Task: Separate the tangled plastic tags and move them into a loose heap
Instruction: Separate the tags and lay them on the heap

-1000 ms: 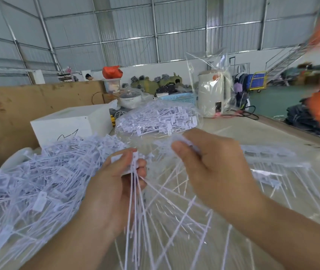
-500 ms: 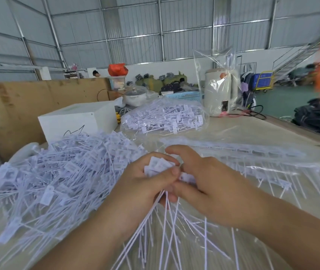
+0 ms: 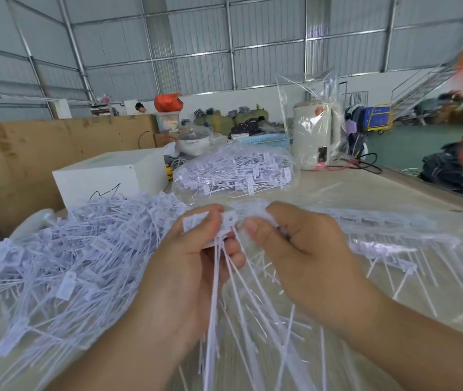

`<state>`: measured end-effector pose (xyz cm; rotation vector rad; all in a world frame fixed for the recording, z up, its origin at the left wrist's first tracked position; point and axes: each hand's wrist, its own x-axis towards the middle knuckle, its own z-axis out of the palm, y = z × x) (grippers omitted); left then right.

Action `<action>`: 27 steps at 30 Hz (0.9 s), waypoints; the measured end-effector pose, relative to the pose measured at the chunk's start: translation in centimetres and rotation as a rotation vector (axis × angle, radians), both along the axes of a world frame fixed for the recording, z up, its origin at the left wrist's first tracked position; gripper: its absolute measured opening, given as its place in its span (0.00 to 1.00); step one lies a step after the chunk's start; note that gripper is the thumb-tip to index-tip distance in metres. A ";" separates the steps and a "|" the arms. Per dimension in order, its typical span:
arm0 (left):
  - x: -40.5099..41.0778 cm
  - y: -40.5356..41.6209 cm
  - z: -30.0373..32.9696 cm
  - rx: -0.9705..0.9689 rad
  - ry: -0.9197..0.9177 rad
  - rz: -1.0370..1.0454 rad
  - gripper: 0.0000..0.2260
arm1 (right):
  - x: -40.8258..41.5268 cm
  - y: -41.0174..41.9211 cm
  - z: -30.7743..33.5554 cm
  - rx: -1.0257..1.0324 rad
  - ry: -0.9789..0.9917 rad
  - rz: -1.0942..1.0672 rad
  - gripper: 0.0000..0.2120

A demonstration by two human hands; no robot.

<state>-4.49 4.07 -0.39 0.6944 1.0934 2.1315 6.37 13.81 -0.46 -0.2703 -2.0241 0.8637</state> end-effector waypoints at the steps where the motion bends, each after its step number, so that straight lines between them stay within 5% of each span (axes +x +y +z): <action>1: -0.4 -0.1 0.0 0.008 -0.049 0.005 0.04 | 0.2 0.2 0.3 -0.032 0.066 -0.014 0.20; 4: -1.8 -0.5 0.2 -0.036 -0.037 0.047 0.02 | 1.1 1.2 1.5 -0.035 0.143 0.006 0.21; 9: -0.7 -0.4 -0.1 -0.146 0.267 -0.052 0.10 | 0.9 1.5 0.1 0.134 -0.237 0.195 0.11; 18: -0.2 -0.4 -0.3 -0.219 0.397 -0.136 0.09 | 0.4 1.5 -0.7 0.292 -0.439 0.182 0.20; 23: -0.9 -0.7 0.2 -0.198 0.314 -0.040 0.09 | 0.9 2.0 -0.2 0.159 -0.458 0.298 0.09; 27: -1.0 -0.8 0.6 -0.146 0.238 0.000 0.09 | 0.9 2.5 0.1 0.098 -0.449 0.223 0.15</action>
